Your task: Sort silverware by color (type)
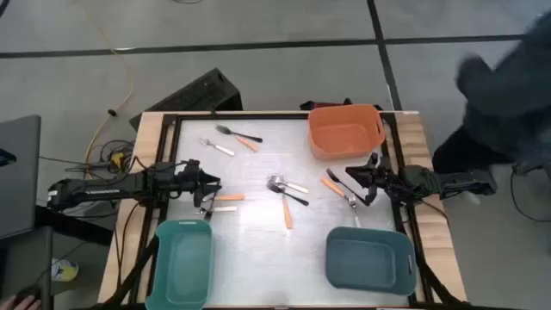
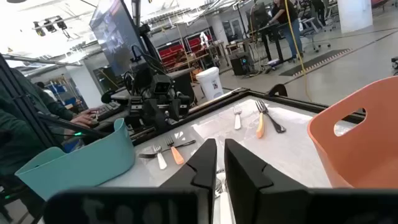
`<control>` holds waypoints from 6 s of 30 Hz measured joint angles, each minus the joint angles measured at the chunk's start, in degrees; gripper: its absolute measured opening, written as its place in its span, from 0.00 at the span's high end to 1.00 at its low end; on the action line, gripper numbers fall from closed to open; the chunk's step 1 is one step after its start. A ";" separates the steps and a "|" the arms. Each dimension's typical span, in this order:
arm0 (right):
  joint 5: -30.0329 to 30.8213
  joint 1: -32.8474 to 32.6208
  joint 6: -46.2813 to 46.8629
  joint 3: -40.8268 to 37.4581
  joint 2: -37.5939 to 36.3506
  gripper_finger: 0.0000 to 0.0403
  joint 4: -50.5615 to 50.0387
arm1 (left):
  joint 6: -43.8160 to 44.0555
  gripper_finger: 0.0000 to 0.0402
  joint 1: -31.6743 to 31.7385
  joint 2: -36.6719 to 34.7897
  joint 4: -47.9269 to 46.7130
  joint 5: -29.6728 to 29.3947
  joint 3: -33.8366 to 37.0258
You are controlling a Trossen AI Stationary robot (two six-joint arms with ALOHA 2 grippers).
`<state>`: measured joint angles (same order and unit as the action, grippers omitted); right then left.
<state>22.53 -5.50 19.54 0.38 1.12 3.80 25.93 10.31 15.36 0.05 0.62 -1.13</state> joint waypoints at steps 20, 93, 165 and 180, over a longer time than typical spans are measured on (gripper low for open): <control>-0.01 -0.02 -0.01 0.00 0.00 0.85 0.01 | 0.00 0.58 0.01 0.00 0.00 0.00 0.02; -0.01 0.00 0.00 -0.02 0.00 0.85 0.00 | 4.66 0.58 0.02 0.02 0.54 -2.01 0.02; -13.98 2.12 31.28 45.09 86.27 0.47 -46.26 | -20.36 0.58 10.03 40.15 30.17 -4.35 -17.18; -21.63 6.58 33.40 44.90 79.25 0.48 -44.04 | -17.57 0.58 10.03 40.15 30.18 -4.66 -17.18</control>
<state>0.90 1.08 52.94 45.28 80.37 -40.23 8.36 20.34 55.51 30.24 -4.04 -18.31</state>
